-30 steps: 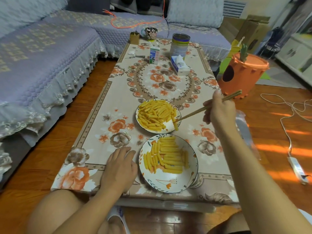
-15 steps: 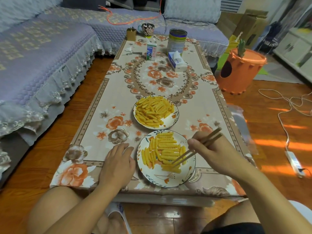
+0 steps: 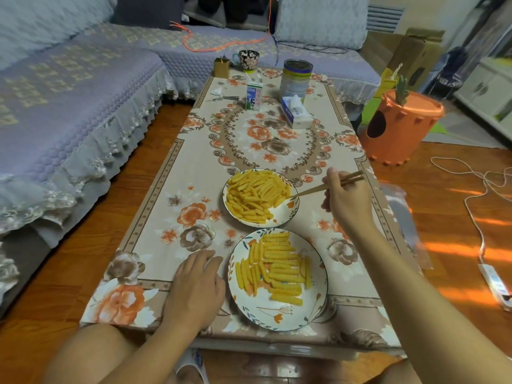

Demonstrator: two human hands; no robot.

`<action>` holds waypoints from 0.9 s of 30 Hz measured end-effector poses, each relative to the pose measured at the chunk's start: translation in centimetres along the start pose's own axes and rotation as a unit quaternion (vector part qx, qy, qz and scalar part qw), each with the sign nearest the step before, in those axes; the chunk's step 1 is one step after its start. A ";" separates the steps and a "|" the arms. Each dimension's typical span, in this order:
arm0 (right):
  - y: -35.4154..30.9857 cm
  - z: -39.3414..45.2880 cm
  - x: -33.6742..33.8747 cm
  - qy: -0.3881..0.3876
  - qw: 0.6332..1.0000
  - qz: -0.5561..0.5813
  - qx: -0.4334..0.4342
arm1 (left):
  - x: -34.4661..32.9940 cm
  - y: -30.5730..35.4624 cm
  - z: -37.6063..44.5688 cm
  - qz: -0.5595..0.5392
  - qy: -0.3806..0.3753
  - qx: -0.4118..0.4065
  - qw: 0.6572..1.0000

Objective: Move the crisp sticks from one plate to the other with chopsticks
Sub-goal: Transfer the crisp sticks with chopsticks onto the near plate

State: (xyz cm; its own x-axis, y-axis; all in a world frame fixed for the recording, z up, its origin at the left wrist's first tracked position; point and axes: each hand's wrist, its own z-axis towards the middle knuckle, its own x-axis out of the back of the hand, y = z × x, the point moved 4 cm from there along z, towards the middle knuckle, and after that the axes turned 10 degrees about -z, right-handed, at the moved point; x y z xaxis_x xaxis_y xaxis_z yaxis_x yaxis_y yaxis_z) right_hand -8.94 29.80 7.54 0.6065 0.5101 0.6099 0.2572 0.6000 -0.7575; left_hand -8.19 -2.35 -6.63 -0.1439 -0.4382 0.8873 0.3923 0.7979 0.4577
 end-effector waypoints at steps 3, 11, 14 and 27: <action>-0.4 0.8 -1.8 0.005 0.999 -0.029 0.027 | 0.0 0.0 0.0 -0.005 0.005 -0.002 1.000; -0.8 0.3 -4.7 0.004 0.986 -0.097 0.133 | -0.1 -0.2 0.1 -0.004 0.010 -0.006 1.000; -0.4 -0.1 -4.4 0.016 0.985 -0.110 0.133 | -0.1 -0.1 0.1 -0.001 0.013 -0.004 1.000; -2.0 -3.1 3.3 -0.047 0.992 0.119 -0.003 | 0.1 0.1 0.1 0.004 0.012 -0.002 1.000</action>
State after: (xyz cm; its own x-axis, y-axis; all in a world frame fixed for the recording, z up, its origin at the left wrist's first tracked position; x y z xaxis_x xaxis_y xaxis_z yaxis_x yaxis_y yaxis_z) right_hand -5.14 28.38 10.39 0.5778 0.6919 0.4329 0.1202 0.4525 -0.8836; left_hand -8.24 -2.24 -6.47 -0.1199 -0.4414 0.8893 0.3963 0.8000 0.4505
